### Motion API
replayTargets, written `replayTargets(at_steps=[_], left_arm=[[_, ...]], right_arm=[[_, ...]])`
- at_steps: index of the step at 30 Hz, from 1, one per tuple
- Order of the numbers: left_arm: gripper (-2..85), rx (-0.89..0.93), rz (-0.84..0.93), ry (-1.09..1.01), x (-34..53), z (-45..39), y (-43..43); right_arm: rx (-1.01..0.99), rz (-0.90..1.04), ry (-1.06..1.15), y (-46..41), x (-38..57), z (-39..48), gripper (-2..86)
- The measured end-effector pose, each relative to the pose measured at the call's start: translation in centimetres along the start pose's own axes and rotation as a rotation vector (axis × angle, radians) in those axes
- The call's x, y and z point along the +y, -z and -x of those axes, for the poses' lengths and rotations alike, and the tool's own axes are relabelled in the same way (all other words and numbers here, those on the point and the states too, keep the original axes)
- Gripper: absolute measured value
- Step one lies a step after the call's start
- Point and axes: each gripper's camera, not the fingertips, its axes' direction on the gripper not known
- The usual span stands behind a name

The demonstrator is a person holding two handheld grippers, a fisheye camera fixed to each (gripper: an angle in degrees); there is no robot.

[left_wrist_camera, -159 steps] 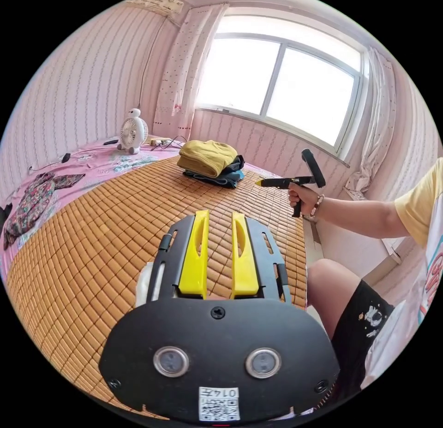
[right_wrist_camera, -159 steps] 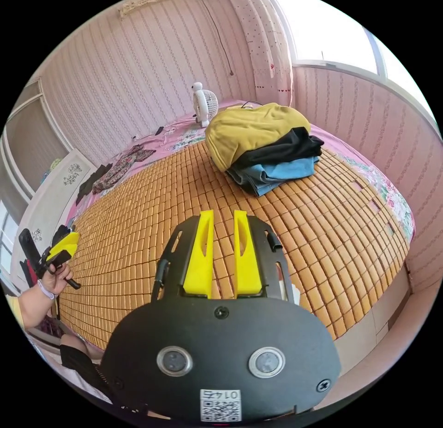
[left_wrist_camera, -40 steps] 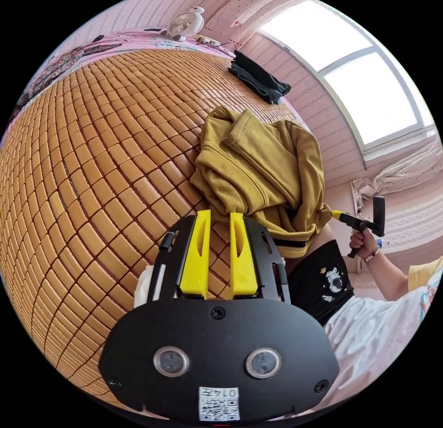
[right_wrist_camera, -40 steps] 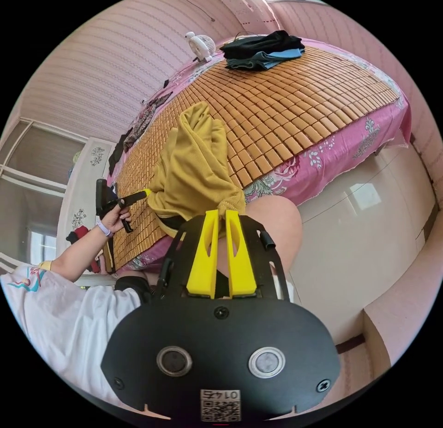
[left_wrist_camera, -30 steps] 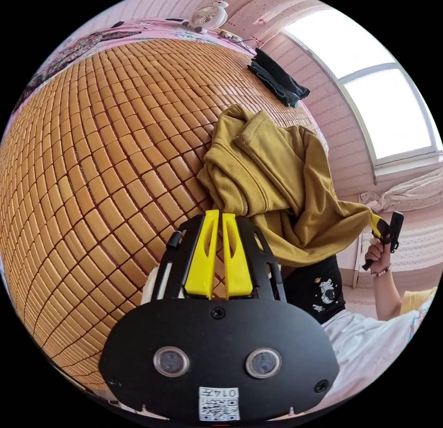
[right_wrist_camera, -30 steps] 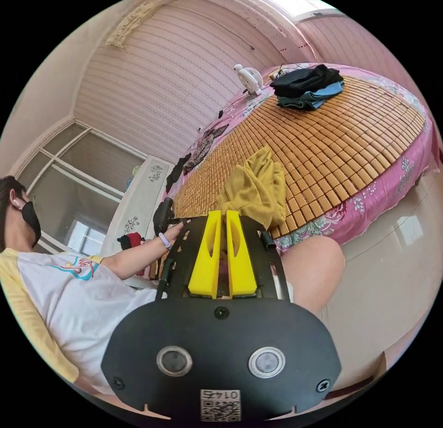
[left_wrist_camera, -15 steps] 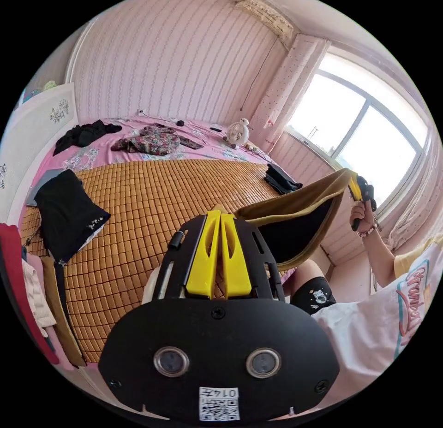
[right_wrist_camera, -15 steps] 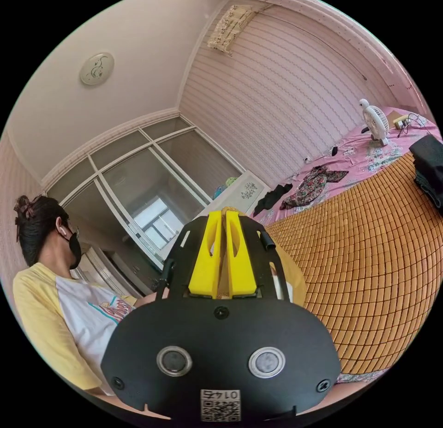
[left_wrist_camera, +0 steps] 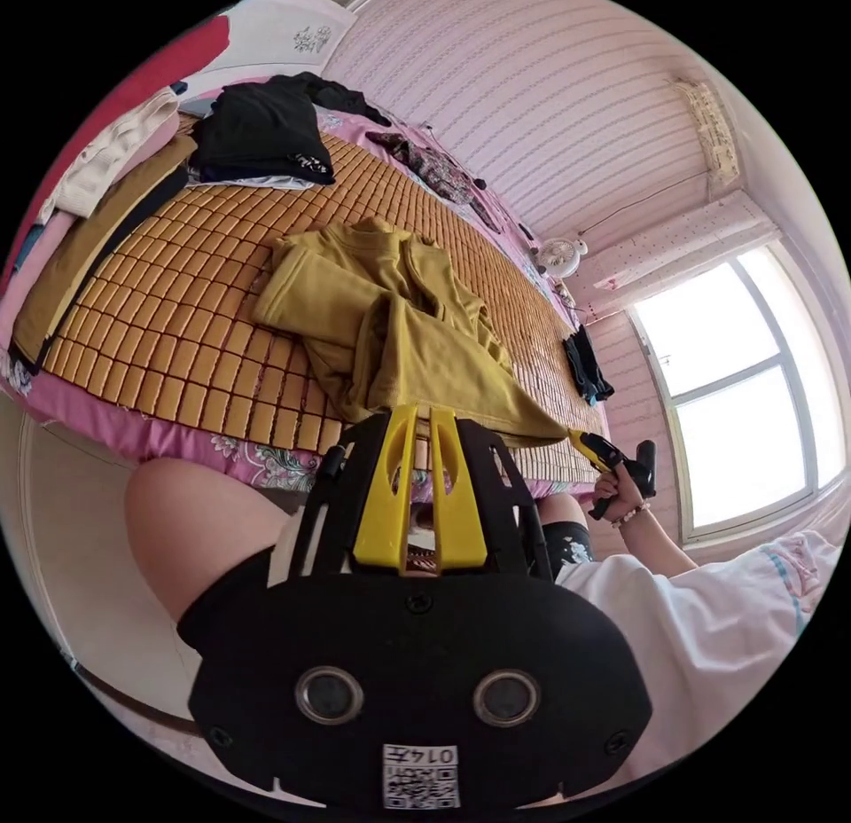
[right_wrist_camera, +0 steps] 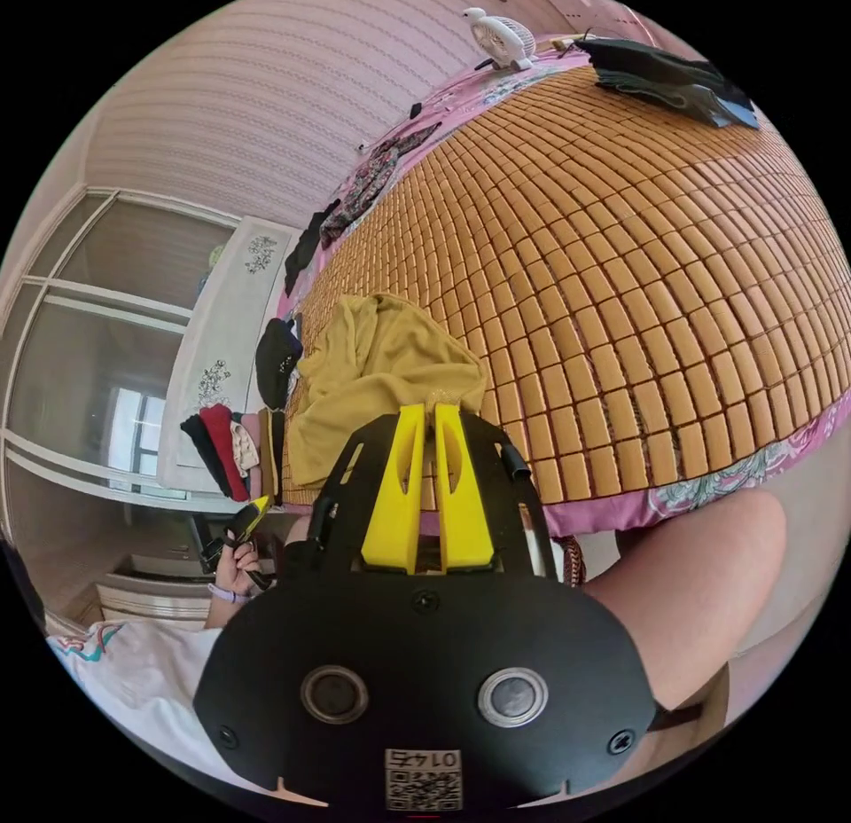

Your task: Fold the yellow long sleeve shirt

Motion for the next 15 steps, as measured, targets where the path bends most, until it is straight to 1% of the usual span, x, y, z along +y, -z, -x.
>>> replayTargets(at_steps=[3,5,7,11,12,14,15], left_arm=[[6.8,-0.032,0.03,0.01,1.0,-0.6,-0.2],[8.8,-0.074,0.025,-0.025,1.3,-1.6,-0.3],[10.4,-0.17,0.028,-0.081,1.4,-3.4,-0.2],[11.4,-0.282,0.019,-0.163,1.4,-5.7,-0.2],[11.4,-0.299,0.033,-0.16,1.3,-5.8,-0.9],[10.5,-0.265,0.123,-0.138,1.2,-5.7,-2.5],[8.4,-0.243,0.19,-0.131,1.3,-5.9,-3.6]], right_arm=[[0.006,-0.008,-0.012,0.5,0.2,0.0,1.1],[0.007,-0.012,-0.006,0.8,0.1,0.2,1.1],[0.003,-0.012,-0.002,1.1,0.0,0.6,1.1],[-0.005,-0.006,0.017,0.9,0.1,2.0,1.1],[-0.007,-0.001,0.023,0.7,0.2,2.4,1.1],[-0.01,0.009,0.026,0.4,0.3,3.0,1.1],[-0.015,0.012,0.026,0.4,0.4,3.4,1.1]])
